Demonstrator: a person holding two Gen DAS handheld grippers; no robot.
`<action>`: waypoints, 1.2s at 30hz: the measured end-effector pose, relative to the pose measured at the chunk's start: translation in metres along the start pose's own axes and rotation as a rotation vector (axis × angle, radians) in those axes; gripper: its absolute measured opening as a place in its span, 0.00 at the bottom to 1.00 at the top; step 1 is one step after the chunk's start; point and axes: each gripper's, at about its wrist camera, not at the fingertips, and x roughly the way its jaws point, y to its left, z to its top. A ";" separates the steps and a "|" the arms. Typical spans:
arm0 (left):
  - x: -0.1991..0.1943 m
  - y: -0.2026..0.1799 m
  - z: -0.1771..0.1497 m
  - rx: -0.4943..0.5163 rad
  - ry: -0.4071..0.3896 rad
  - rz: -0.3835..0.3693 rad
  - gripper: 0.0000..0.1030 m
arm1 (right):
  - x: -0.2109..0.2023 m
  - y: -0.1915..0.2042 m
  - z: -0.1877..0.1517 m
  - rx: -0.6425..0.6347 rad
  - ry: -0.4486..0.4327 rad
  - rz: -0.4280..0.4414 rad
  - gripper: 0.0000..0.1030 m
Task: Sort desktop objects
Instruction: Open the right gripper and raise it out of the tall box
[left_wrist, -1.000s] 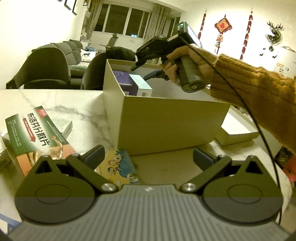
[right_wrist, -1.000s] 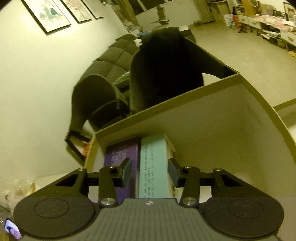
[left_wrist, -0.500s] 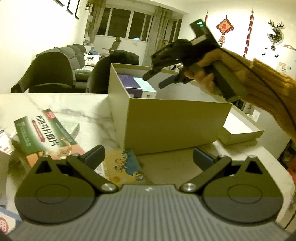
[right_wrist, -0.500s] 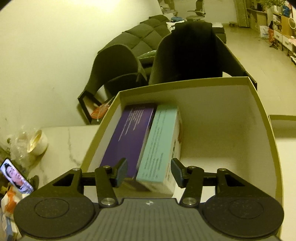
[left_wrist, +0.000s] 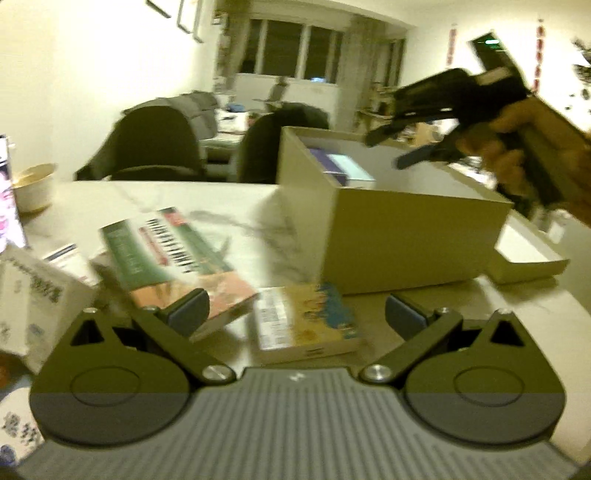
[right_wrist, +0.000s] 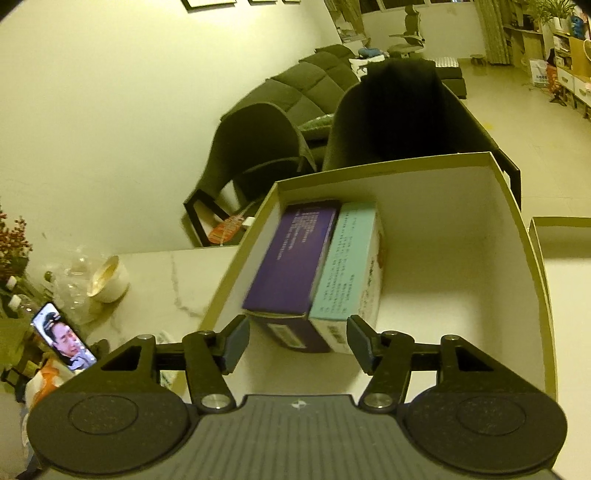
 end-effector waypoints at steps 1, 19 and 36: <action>0.000 0.002 0.000 -0.008 0.001 0.021 1.00 | -0.003 0.002 -0.002 -0.003 -0.003 0.004 0.63; -0.004 0.038 -0.007 -0.170 0.057 0.147 1.00 | -0.071 0.035 -0.061 -0.098 -0.094 0.084 0.82; 0.003 0.040 -0.009 -0.254 0.006 0.351 1.00 | -0.094 0.045 -0.135 -0.075 -0.163 0.165 0.88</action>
